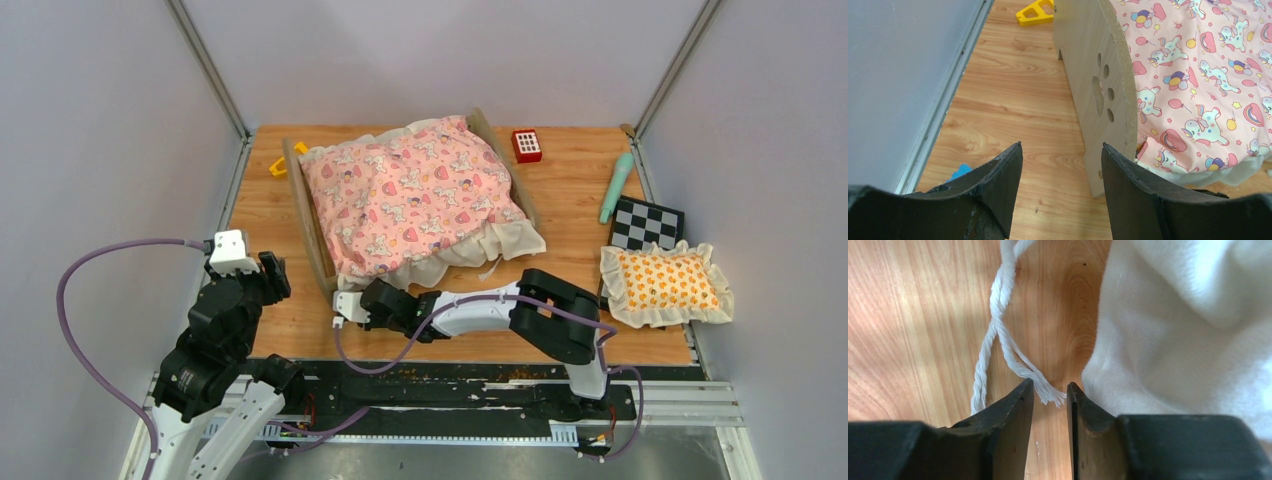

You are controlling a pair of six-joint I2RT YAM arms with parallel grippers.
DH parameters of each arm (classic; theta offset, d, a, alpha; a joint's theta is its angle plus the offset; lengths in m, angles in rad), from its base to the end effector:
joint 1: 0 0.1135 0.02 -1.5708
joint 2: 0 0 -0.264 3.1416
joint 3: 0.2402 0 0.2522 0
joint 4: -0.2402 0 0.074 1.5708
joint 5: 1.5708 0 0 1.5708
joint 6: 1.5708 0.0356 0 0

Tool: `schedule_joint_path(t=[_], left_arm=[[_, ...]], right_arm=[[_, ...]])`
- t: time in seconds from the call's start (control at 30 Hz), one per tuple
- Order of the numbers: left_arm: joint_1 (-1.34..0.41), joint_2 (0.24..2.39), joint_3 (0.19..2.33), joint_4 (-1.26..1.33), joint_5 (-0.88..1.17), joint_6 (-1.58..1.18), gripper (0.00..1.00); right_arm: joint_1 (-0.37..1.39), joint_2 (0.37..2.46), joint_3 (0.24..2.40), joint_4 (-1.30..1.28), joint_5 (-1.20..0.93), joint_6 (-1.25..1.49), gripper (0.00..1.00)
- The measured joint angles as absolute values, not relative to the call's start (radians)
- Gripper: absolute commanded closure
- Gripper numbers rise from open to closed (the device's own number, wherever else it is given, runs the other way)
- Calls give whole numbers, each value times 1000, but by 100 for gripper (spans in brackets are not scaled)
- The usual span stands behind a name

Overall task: Set up the pet bed
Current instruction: Tie the ropes to the bed frame.

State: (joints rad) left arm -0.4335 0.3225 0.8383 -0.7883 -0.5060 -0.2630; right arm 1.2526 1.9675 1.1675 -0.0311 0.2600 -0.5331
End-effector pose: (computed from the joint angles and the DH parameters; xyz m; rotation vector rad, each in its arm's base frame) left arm 0.0566 -0.0072 0.3419 -0.1958 1.7979 -0.0283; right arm 0.1366 0.3854 0.1430 -1.7653 1.5753 0.0333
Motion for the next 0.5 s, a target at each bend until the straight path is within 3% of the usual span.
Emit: schedule_joint_path(t=[0.23,0.5], left_arm=[[-434,323,838,-788,-506,-263,33],[-434,323,838,-788,-505,-263,33]], right_arm=[[1251,1889,1114,-53,224,-519,56],[1251,1726,1060,-47,205,-517,53]])
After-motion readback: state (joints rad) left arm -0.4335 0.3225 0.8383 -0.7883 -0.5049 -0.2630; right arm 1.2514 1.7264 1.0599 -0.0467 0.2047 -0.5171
